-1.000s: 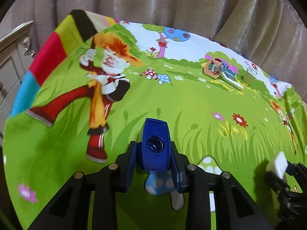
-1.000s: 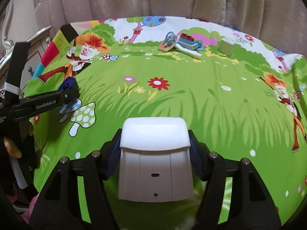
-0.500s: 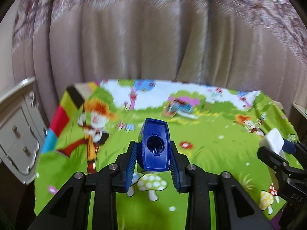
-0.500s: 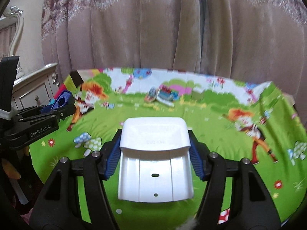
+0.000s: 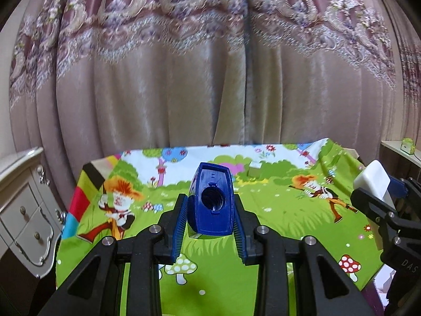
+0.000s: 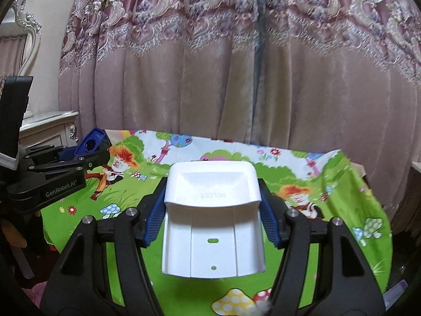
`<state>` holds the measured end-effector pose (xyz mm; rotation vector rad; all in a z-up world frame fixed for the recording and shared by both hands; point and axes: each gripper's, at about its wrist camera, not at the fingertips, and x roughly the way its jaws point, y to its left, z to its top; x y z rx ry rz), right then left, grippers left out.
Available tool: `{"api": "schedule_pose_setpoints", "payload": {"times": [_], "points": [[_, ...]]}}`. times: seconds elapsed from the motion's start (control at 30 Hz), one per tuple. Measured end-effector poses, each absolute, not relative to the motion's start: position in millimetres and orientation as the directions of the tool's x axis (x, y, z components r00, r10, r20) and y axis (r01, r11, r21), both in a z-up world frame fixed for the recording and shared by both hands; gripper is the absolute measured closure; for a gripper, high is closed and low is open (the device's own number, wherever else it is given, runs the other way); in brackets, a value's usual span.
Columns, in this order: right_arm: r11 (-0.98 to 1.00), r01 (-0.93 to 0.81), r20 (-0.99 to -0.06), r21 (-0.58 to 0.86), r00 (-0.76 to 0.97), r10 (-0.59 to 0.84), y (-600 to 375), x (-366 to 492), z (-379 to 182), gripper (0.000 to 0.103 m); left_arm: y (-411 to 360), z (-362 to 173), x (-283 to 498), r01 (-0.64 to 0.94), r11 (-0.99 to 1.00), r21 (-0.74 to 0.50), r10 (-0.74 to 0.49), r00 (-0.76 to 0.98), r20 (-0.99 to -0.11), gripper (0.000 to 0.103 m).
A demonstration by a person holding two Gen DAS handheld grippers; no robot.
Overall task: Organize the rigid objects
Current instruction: 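Lift the white holder and blue object and carry them over the bin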
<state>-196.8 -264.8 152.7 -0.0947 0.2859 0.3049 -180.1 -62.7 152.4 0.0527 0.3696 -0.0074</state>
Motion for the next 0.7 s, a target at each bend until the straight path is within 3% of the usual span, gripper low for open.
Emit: {"api": "schedule_pose_setpoints", "payload": {"times": [0.7], "points": [[0.990,-0.143,-0.271,-0.014,0.953,0.134,-356,-241,161,0.036,-156,170,-206,0.216,0.965,0.148,-0.158,0.931,-0.329,0.069]]}}
